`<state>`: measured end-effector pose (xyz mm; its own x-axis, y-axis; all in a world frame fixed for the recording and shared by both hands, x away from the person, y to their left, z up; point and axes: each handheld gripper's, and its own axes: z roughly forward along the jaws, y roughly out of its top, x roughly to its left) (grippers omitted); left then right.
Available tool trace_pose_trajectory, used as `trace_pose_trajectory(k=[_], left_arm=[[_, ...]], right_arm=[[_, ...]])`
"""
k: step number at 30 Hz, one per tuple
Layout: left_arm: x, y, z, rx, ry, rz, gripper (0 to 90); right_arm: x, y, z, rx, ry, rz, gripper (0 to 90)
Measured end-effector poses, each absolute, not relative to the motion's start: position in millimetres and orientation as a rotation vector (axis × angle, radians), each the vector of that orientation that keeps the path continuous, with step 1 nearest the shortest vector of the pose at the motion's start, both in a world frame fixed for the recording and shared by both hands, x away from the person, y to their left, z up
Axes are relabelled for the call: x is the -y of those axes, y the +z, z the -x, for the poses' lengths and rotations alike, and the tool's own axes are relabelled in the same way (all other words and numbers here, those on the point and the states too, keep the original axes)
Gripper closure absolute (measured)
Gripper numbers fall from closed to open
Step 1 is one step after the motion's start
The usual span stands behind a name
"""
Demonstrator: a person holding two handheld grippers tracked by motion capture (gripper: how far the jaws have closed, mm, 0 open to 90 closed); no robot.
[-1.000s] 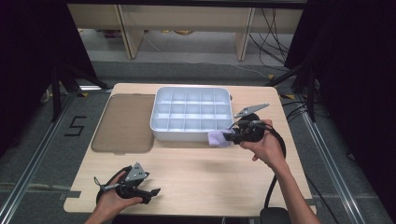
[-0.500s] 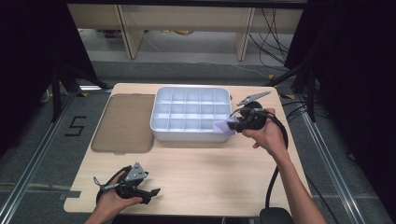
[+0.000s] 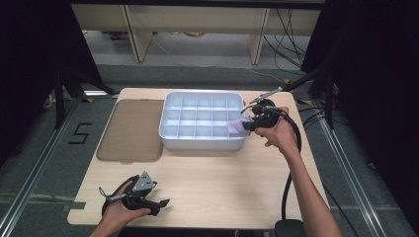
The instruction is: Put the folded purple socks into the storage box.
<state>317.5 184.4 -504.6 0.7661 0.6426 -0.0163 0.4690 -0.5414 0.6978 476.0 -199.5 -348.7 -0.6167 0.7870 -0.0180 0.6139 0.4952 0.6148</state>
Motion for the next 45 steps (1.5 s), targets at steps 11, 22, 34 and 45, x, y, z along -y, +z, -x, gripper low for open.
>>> trace_pose_trajectory(k=[11,22,34,45], left_arm=[[-185,-504,-318,-0.823,0.312,-2.251,23.1],[-184,-505,-318,-0.816,0.302,-2.246,23.9],[-184,-505,-318,-0.82,0.31,-2.248,24.1],[-183,-506,-317,-0.812,0.31,-2.258,24.1]], right_arm=[[191,-359,-495,-2.454,0.739,-1.236,68.6],[183,-374,-513,-2.453,0.659,-1.242,68.6],[156,-394,-523,-2.497,0.441,-1.156,68.7],[152,-407,-523,-2.487,0.36,-1.132,68.9]])
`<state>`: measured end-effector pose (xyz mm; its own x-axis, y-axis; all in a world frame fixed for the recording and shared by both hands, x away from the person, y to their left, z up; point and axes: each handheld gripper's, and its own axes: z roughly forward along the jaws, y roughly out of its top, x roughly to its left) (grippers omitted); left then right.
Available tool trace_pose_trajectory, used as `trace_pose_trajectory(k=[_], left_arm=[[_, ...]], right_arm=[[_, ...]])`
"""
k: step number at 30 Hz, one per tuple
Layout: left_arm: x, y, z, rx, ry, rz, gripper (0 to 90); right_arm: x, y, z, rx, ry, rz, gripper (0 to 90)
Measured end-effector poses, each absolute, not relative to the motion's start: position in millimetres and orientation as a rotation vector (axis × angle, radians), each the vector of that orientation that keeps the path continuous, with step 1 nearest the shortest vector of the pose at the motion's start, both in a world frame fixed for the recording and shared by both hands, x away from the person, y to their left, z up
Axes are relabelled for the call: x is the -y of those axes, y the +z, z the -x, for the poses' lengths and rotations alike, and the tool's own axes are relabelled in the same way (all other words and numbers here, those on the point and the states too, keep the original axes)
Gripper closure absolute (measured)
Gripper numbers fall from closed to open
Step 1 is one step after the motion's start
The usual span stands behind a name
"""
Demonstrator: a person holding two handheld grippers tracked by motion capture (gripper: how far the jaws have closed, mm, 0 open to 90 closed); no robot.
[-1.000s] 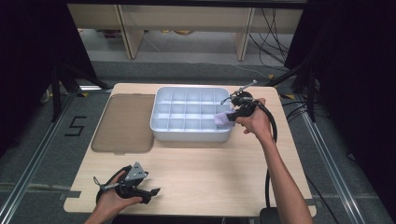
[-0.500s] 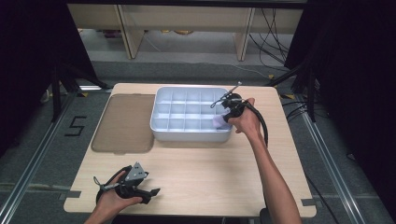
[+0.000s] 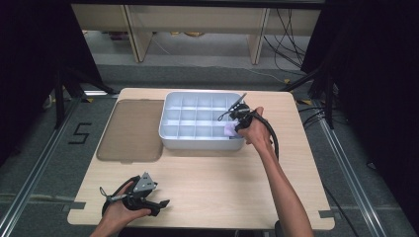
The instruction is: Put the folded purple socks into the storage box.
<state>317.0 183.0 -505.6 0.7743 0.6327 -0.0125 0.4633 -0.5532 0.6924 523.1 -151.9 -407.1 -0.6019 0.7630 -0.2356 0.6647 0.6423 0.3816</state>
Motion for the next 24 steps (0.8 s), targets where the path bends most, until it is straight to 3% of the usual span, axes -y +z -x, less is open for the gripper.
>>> trace_pose_trajectory(k=[8,14,17,24], left_arm=[[-183,-507,-317,-0.808,0.302,-2.268,24.1],[-182,-508,-316,-0.821,0.29,-2.263,24.0],[-182,-507,-317,-0.816,0.306,-2.262,24.0],[-184,-506,-318,-0.805,0.304,-2.277,23.9]], right_arm=[[150,-416,-520,-2.508,0.346,-1.109,67.9],[152,-412,-520,-2.505,0.395,-1.142,59.3],[157,-404,-521,-2.478,0.506,-1.162,59.3],[150,-401,-523,-2.496,0.505,-1.111,73.7]])
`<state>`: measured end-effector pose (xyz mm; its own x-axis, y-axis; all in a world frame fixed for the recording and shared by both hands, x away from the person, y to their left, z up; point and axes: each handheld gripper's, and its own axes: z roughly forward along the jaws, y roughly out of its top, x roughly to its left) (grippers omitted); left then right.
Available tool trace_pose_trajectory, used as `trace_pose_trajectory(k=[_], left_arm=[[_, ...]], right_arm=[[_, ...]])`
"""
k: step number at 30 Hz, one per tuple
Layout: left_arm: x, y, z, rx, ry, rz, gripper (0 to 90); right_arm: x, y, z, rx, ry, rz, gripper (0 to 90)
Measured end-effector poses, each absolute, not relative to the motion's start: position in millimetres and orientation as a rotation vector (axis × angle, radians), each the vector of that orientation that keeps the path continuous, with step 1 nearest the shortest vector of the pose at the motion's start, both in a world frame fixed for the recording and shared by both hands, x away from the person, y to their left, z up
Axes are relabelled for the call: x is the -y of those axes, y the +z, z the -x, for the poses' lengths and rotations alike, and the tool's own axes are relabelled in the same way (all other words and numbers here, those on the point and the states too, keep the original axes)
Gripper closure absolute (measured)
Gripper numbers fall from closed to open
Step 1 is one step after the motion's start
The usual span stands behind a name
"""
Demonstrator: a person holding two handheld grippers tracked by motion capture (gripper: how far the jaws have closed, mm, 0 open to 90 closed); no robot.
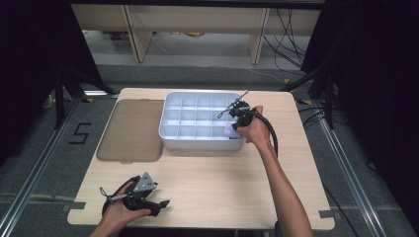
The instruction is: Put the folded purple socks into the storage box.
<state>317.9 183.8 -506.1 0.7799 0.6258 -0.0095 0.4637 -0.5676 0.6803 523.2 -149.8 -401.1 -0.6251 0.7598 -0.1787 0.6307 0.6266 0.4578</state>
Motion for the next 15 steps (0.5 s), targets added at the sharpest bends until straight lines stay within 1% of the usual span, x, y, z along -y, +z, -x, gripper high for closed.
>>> trace_pose_trajectory(k=[6,9,15], left_arm=[[-183,-506,-317,-0.81,0.306,-2.264,24.0],[-184,-506,-318,-0.806,0.309,-2.281,23.9],[-182,-507,-316,-0.819,0.298,-2.259,23.9]], right_arm=[[144,-419,-529,-2.529,0.391,-1.081,79.2],[145,-427,-532,-2.538,0.369,-1.096,79.5],[144,-437,-534,-2.56,0.33,-1.106,79.9]])
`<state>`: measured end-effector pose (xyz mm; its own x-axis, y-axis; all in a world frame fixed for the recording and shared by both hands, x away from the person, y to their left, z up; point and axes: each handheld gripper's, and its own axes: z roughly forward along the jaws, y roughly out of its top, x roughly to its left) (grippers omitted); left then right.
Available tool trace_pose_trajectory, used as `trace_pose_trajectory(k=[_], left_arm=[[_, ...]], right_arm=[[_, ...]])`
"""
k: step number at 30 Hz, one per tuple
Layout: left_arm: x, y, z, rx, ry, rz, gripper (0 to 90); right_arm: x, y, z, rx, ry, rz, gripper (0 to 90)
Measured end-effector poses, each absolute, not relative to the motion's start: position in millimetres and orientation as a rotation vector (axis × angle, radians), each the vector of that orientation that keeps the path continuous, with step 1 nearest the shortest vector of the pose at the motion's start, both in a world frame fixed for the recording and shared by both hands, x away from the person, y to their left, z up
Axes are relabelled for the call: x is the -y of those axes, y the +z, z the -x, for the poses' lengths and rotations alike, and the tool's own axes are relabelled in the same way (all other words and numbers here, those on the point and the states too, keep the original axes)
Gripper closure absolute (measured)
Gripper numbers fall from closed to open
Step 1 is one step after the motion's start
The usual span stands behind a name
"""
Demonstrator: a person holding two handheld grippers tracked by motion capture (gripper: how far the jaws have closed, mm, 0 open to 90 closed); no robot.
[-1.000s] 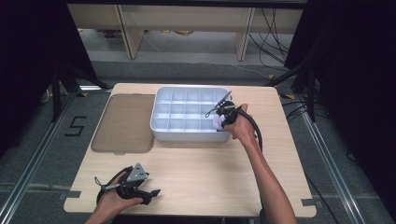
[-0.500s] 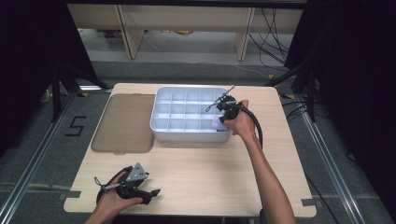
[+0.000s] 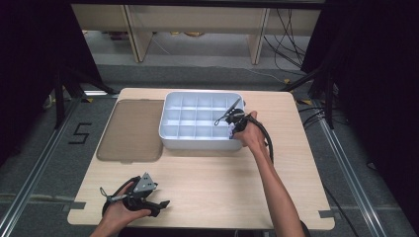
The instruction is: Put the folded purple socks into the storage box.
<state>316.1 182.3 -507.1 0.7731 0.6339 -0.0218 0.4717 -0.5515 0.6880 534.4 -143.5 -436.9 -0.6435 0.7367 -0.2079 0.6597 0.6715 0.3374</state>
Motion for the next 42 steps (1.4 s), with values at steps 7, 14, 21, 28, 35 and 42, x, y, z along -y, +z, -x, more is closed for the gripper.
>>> trace_pose_trajectory(k=[7,14,21,28,35,42], left_arm=[[-183,-507,-316,-0.824,0.303,-2.262,23.9],[-184,-507,-317,-0.813,0.312,-2.268,23.9],[-184,-506,-316,-0.814,0.314,-2.265,23.9],[-185,-507,-317,-0.806,0.306,-2.269,24.0],[-184,-507,-316,-0.807,0.305,-2.274,23.9],[-185,-506,-316,-0.802,0.3,-2.267,23.9]], right_arm=[[147,-445,-537,-2.573,0.353,-1.146,79.2],[155,-425,-533,-2.528,0.52,-1.178,77.8],[155,-407,-528,-2.52,0.537,-1.14,82.5],[158,-422,-532,-2.574,0.456,-1.187,86.8],[148,-440,-536,-2.601,0.402,-1.179,88.8],[153,-427,-533,-2.588,0.505,-1.199,87.5]])
